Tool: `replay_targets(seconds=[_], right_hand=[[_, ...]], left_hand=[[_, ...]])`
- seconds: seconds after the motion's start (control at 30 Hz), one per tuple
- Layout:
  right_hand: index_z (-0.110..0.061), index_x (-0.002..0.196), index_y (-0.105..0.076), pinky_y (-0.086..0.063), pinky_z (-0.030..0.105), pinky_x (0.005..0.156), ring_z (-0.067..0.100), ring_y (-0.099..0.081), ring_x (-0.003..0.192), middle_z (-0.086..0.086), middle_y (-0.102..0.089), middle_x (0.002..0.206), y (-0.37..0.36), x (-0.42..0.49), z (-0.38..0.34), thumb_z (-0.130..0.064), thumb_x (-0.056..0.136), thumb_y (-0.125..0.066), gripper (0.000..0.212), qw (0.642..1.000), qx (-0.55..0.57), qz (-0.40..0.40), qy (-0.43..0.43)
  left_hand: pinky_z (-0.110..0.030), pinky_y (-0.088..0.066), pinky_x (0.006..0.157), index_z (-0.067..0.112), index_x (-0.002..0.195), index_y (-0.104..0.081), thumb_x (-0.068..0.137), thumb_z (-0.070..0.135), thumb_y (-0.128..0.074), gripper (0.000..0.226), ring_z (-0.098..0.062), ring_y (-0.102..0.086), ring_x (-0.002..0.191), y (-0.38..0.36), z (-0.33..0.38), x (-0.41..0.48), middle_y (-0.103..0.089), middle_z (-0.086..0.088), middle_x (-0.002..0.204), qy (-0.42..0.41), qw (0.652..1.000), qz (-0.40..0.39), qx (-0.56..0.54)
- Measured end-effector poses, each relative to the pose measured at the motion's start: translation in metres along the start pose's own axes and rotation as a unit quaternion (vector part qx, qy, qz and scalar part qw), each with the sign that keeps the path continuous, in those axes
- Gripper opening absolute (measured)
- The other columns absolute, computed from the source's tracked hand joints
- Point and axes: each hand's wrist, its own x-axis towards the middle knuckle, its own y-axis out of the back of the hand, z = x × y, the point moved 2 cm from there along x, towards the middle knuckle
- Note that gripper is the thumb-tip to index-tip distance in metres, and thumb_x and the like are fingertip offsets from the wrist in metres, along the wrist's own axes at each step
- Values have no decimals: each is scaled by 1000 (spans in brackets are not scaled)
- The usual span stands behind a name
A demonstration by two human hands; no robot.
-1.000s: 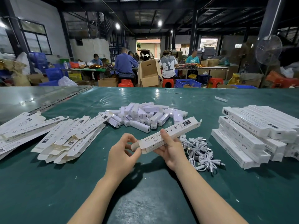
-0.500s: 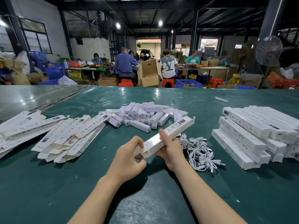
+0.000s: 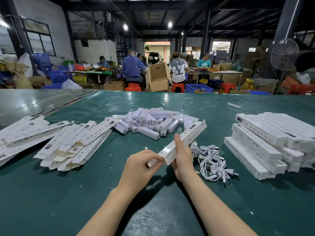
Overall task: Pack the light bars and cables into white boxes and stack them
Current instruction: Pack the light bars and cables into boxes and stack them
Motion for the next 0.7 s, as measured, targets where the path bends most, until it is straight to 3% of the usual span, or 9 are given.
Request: replay_targets(seconds=[0.07,0.13,0.2,0.3,0.37,0.43,0.5,0.6,0.7], right_hand=[[-16,77,-51,-45,31,62,14,-55,57,-1,-52,60,0,0,0,-39,91,-51,27,1000,-3,25,2],[-16,76,-47,-42,24,50,9,-53,44,-3,-50,53,0,1,1,-43,93,-45,32,999,-22,27,-6],[-16,75,-41,-31,15,36,6,-42,32,-5,-45,45,-1,0,3,-45,96,-37,35,998,-59,16,1],[-13,74,-39,-22,11,32,5,-32,28,-6,-41,39,-4,-1,5,-40,97,-36,35,996,-82,-13,21],[-12,74,-42,-24,12,32,6,-35,29,-6,-45,39,-4,-2,3,-35,96,-42,32,998,-56,-32,9],[-10,80,-48,-30,14,32,8,-41,30,-3,-55,46,-1,-3,0,-30,93,-51,23,999,-7,-40,-26],[-10,86,-52,-38,17,33,8,-49,33,0,-63,52,1,-4,-4,-24,89,-56,14,997,28,-48,-57],[-9,87,-54,-47,19,38,8,-57,38,2,-67,56,2,-6,-5,-19,86,-58,11,993,53,-72,-79],[-7,88,-54,-50,21,43,12,-63,46,5,-69,61,0,-8,-5,-23,76,-61,22,987,56,-117,-90]], left_hand=[[-5,-34,59,15,72,-73,74,1,-75,14,2,-54,64,-2,4,-1,-62,18,71,-2,1000,-6,1],[-8,-36,56,19,70,-71,75,0,-74,20,2,-51,57,-3,5,-1,-61,18,66,25,1000,0,-18],[-18,-44,54,27,68,-67,76,-1,-71,29,-2,-54,52,-3,3,-1,-63,12,65,109,992,18,-68],[-31,-55,63,25,78,-57,75,5,-72,25,-14,-64,52,-1,1,1,-58,5,74,223,961,57,-151],[-39,-58,67,19,85,-52,68,6,-75,32,-14,-64,54,1,1,3,-57,2,77,262,938,74,-216],[-31,-58,60,14,86,-50,71,-4,-73,33,-11,-61,51,4,0,4,-58,-4,78,285,902,101,-308],[-25,-56,54,10,81,-53,80,-7,-63,20,-11,-60,49,5,0,6,-59,-9,79,302,870,106,-375],[-24,-54,51,10,69,-58,78,-2,-63,16,-10,-59,49,4,-3,6,-62,-7,69,312,840,100,-433],[-23,-53,50,15,59,-63,69,7,-66,14,-9,-57,48,4,-2,6,-61,-4,61,299,832,87,-460]])
